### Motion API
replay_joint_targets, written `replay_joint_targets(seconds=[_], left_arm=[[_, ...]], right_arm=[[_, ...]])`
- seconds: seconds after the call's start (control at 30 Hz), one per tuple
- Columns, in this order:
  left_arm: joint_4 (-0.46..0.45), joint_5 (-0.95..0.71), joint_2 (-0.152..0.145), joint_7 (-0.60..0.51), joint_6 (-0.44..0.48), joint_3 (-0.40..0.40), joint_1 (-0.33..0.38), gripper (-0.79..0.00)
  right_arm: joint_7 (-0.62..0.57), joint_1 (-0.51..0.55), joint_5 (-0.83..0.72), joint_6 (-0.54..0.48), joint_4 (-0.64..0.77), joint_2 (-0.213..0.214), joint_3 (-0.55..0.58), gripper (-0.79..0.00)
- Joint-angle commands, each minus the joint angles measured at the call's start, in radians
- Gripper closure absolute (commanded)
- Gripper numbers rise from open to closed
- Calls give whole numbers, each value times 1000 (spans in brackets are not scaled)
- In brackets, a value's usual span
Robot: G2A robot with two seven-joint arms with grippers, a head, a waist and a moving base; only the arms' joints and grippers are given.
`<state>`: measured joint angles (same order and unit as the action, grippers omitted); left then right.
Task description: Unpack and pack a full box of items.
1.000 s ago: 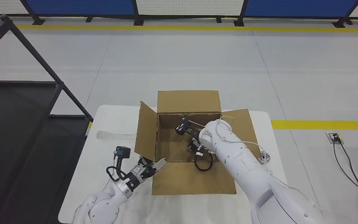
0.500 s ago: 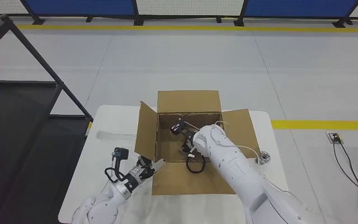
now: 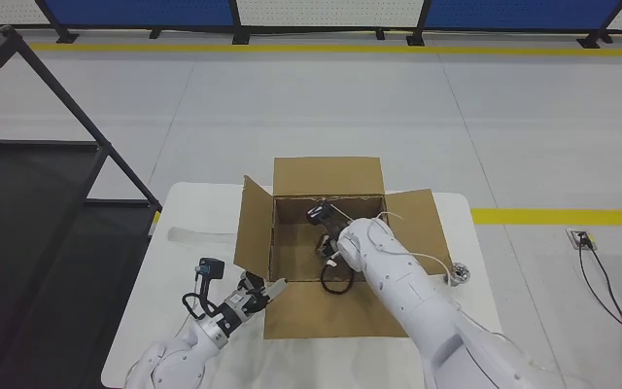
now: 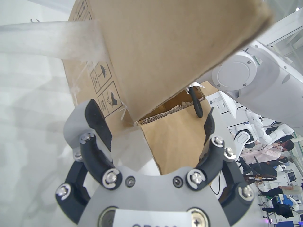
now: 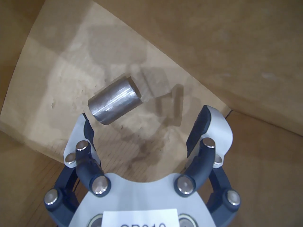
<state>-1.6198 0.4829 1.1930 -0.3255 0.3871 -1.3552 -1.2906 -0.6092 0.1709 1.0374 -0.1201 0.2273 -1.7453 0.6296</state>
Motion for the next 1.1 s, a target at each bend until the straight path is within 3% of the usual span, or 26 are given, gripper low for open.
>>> replay_joint_targets(seconds=[0.0,0.2,0.43,0.7,1.07], left_arm=[[0,1,0,1,1,0,0,-785],[-3,1,-2,-3,2,-1,-1,-785],[-1,4,-2,-8,2,4,4,-785],[5,2,-2,-6,-4,12,15,-785],[7,-8,-3,-6,-8,7,15,-785]], right_arm=[[-2,-1,5,21,-3,1,1,-785],[-25,-4,26,85,-7,3,4,-785],[-29,-18,-18,25,7,17,39,-785],[-34,14,-64,180,67,5,66,-785],[-67,37,54,398,70,-49,3,-785]])
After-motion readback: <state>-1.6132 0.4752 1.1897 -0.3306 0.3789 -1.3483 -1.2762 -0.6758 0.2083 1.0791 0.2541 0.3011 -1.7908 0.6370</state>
